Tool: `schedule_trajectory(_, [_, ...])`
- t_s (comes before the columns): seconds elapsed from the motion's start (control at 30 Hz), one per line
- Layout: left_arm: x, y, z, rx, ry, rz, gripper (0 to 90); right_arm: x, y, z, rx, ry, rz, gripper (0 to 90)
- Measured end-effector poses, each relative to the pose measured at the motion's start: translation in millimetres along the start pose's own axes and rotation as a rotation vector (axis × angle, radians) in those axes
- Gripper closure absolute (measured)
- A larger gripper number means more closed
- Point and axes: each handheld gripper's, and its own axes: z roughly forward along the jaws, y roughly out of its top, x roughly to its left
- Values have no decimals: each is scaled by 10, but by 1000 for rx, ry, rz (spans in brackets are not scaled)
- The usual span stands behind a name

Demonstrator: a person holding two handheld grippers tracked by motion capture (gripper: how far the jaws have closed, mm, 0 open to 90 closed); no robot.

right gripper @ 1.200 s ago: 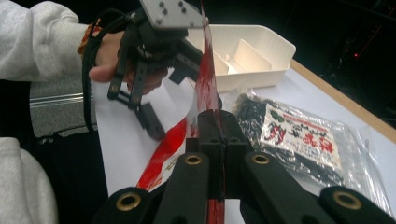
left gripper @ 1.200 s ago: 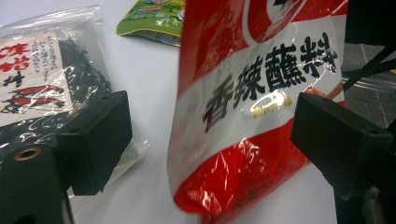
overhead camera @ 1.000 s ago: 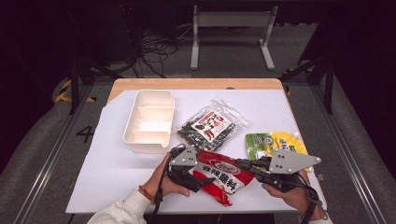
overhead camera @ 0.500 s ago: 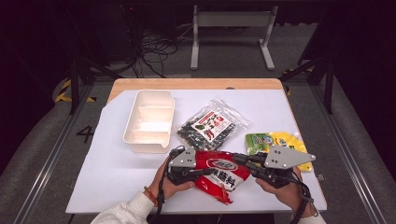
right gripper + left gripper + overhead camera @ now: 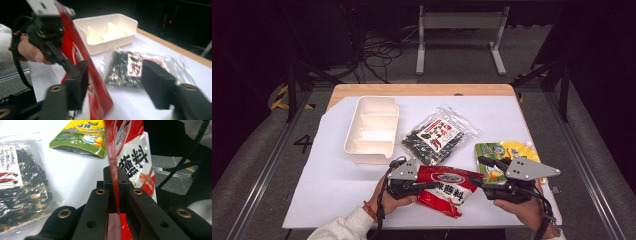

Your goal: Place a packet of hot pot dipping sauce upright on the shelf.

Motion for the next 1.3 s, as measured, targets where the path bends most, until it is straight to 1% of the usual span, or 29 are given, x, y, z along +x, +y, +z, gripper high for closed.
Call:
schedule_trajectory(0.07, [-21,15,-35,-6,-1,10,900,-16,-69,-83,-1,12,26,290])
schedule_trajectory(0.1, [-26,18,-44,-9,-1,11,900,-22,-121,-135,-13,-6,43,280])
schedule_trajectory(0.13, [-35,20,-57,-12,-3,6,900,-22,-152,-165,-16,-11,49,276])
schedule_trajectory(0.17, [-32,22,-72,-14,2,7,900,-20,-197,-210,-5,-10,44,272])
schedule_trajectory(0.27, [-25,20,-106,-24,6,1,900,-23,-307,-277,30,-58,39,264])
schedule_trajectory(0.33, [-25,22,-131,-32,8,-7,900,-58,-437,-297,69,-92,70,265])
schedule_trajectory(0.4, [-17,31,-166,-47,10,-10,900,-84,-531,-291,113,-113,73,264])
schedule_trajectory(0.43, [-15,38,-183,-49,12,-9,900,-98,-589,-285,138,-131,77,265])
schedule_trajectory(0.5, [-9,50,-216,-60,13,-6,900,-128,-664,-278,156,-133,103,264])
schedule_trajectory(0.57, [-6,58,-245,-67,18,-4,900,-148,-716,-262,171,-143,117,264])
schedule_trajectory(0.67, [-1,71,-296,-77,30,-6,900,-164,-754,-236,177,-145,125,262])
schedule_trajectory(0.77, [4,87,-345,-88,42,-3,899,-163,-766,-223,172,-137,135,258])
schedule_trajectory(0.9, [19,122,-461,-118,71,-6,900,-144,-788,-193,175,-132,138,256])
schedule_trajectory(1.2, [80,198,-703,-160,135,1,900,-104,-810,-130,200,-127,128,255])
schedule_trajectory(1.3, [129,213,-801,-184,155,-7,900,-112,-815,-126,197,-126,140,255])
